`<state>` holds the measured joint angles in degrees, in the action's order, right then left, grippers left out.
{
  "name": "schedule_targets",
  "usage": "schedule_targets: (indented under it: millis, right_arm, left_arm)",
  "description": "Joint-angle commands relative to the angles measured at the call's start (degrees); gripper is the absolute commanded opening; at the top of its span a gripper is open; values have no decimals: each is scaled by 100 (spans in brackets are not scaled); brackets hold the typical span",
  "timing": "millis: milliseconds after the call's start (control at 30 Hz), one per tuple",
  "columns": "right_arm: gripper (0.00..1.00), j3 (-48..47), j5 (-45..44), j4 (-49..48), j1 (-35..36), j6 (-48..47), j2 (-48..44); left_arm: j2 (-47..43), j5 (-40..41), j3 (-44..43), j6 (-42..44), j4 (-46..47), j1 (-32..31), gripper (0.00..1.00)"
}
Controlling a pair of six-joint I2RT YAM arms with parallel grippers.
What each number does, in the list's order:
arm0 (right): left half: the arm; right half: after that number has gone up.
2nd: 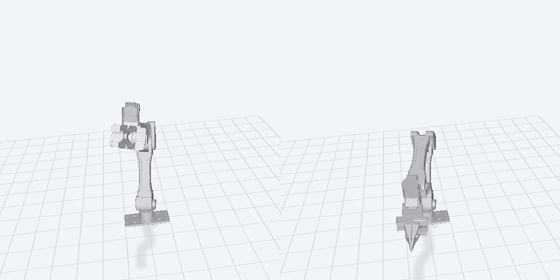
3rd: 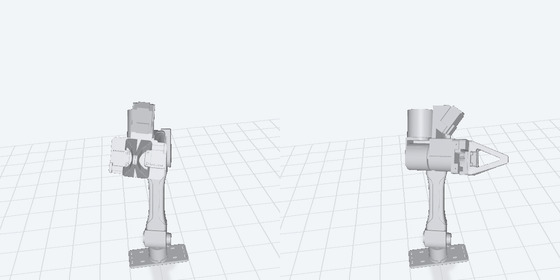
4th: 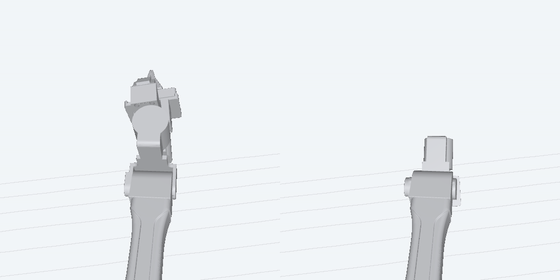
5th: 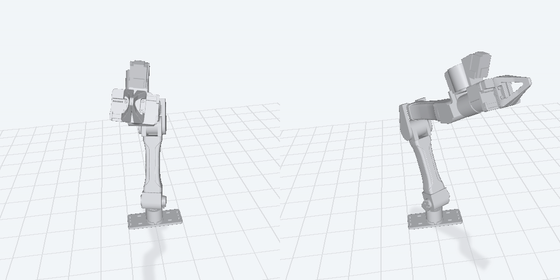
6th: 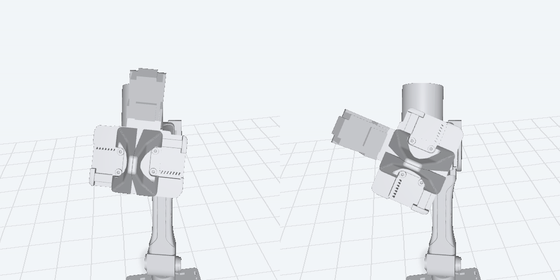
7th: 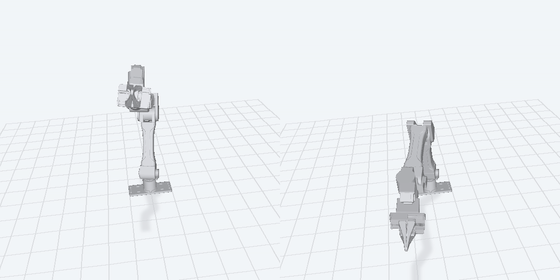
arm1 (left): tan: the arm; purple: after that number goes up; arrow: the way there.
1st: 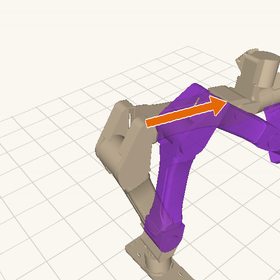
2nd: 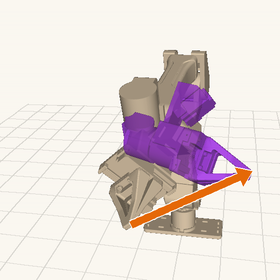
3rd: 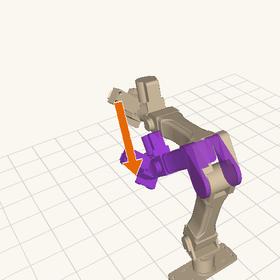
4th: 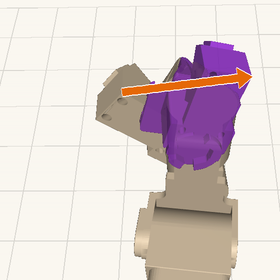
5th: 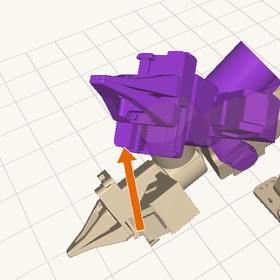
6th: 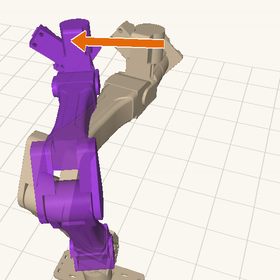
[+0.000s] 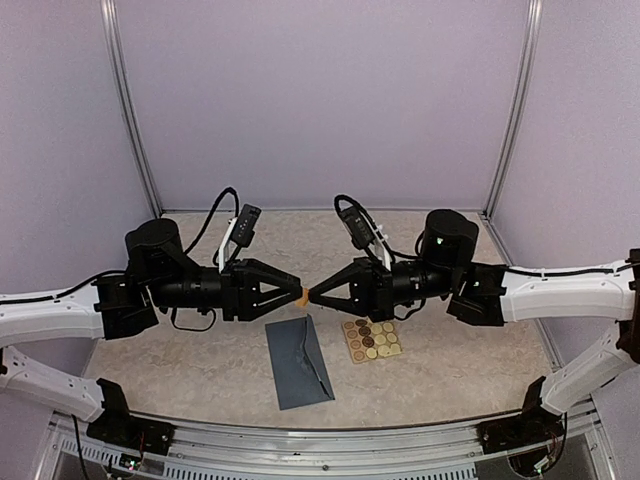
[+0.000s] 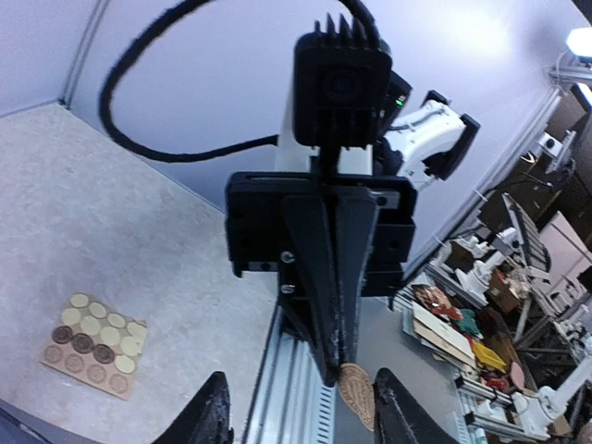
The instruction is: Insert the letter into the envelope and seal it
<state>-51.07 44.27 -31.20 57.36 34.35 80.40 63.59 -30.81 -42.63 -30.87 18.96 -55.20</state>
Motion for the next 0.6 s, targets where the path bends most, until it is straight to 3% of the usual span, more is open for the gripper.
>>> schedule_targets:
  millis: [0,67,233,400,567]
  right_arm:
    - [0,130,-1230,1174,-297,-317,-569]
    - [0,339,-1545,1424,-539,-218,-837]
    - [0,732,-2136,2016,-969,-122,-1228]
    - [0,975,-2322,2142,-1075,-56,-1446]
    - [0,1115,-2352,2119,-1088,-22,-1518]
  left_arm:
    - [68,1091,97,106,-554,342,57]
    - [335,1278,116,97,-564,429,61]
    - [1431,1123,-271,252,-525,470,60]
    - [2567,779,-833,457,-609,450,58]
    - [3490,936,-1157,758,-1079,504,59]
